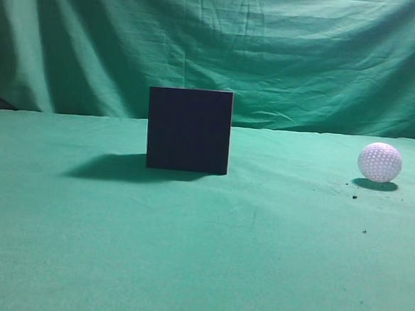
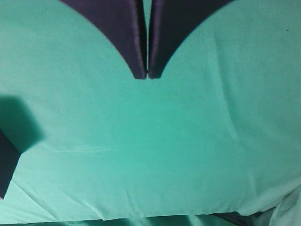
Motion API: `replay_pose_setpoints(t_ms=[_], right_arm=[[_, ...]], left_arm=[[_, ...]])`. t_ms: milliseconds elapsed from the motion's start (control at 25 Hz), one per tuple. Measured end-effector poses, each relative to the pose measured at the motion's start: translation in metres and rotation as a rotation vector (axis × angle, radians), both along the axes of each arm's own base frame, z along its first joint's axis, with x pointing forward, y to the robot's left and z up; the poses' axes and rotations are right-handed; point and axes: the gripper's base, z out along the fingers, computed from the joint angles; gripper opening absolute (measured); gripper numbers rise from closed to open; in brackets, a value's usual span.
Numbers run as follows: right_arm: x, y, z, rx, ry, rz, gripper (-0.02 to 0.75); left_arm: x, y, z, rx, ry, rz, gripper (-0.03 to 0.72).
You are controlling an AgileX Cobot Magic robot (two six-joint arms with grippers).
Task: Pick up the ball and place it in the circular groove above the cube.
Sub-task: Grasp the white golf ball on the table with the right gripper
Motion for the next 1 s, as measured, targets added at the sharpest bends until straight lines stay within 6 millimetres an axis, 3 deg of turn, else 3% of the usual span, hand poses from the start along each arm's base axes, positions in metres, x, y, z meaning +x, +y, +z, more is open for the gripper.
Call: replay_pose_setpoints(t_ms=[120, 280, 480, 640, 840, 1000], right_arm=[[0.000, -0.001, 0.011, 0.022, -0.117, -0.010, 0.046], [0.002, 0.000, 0.022, 0.015, -0.018, 0.000, 0.046], [0.025, 0.005, 0.048, -0.013, 0.291, 0.020, 0.046], [0.054, 0.011, 0.058, 0.023, 0.564, 0.044, 0.046], [0.085, 0.017, 0.043, -0.028, 0.836, 0.088, 0.046], [0.111, 0.029, 0.043, -0.155, 0.971, 0.202, 0.046]], left_arm=[[0.000, 0.000, 0.000, 0.000, 0.000, 0.000, 0.000], [0.000, 0.000, 0.000, 0.000, 0.000, 0.000, 0.000], [0.000, 0.000, 0.000, 0.000, 0.000, 0.000, 0.000], [0.000, 0.000, 0.000, 0.000, 0.000, 0.000, 0.000], [0.000, 0.000, 0.000, 0.000, 0.000, 0.000, 0.000], [0.000, 0.000, 0.000, 0.000, 0.000, 0.000, 0.000]])
